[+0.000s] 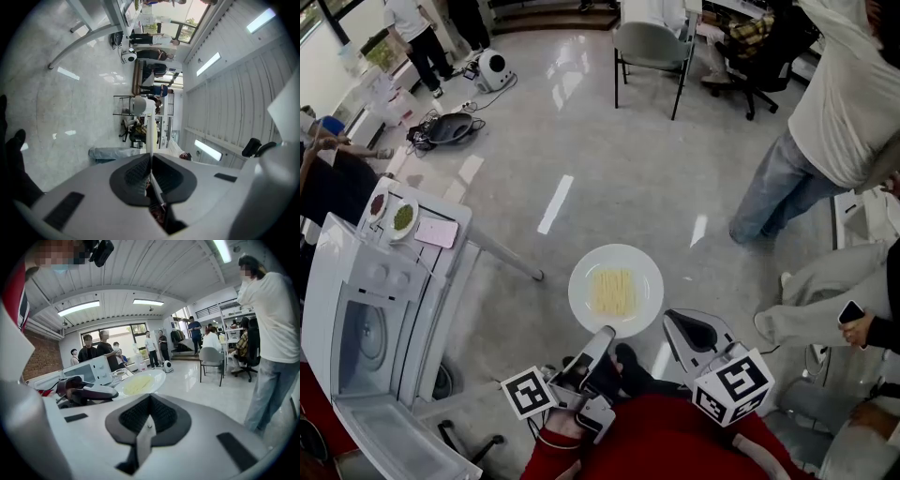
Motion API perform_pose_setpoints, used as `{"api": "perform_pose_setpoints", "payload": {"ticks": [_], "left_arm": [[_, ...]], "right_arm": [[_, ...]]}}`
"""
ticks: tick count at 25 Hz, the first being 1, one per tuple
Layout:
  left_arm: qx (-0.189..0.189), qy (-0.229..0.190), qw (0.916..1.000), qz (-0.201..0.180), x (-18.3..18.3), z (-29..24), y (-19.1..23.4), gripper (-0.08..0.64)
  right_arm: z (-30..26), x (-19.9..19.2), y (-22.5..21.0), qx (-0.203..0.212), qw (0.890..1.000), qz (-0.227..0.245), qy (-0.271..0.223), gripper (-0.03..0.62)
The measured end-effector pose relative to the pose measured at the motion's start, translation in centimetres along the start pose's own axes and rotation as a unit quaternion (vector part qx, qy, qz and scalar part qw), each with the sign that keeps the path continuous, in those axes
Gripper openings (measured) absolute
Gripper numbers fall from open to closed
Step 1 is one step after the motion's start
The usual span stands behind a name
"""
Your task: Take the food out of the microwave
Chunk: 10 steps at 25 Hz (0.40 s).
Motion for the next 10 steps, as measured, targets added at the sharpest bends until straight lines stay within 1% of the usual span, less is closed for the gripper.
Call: {"api": "perform_pose_setpoints", "payload": {"ticks": [10], "left_arm": [[-0.003, 0.0, 1.0, 0.0, -0.21, 0.21, -0.42, 0.018]], "right_arm": [[0.22, 0.27, 0.41, 0.003, 1.0, 0.004, 0.001, 0.009]]}}
Point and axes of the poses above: the fingertips, and each gripper's own axes: z backward along the fingers, y to its left, x out of its top, the point moved 2 cm from there along z, backward along the fingers, and after that the axes turned 12 degrees about y, right-handed, at the moved point
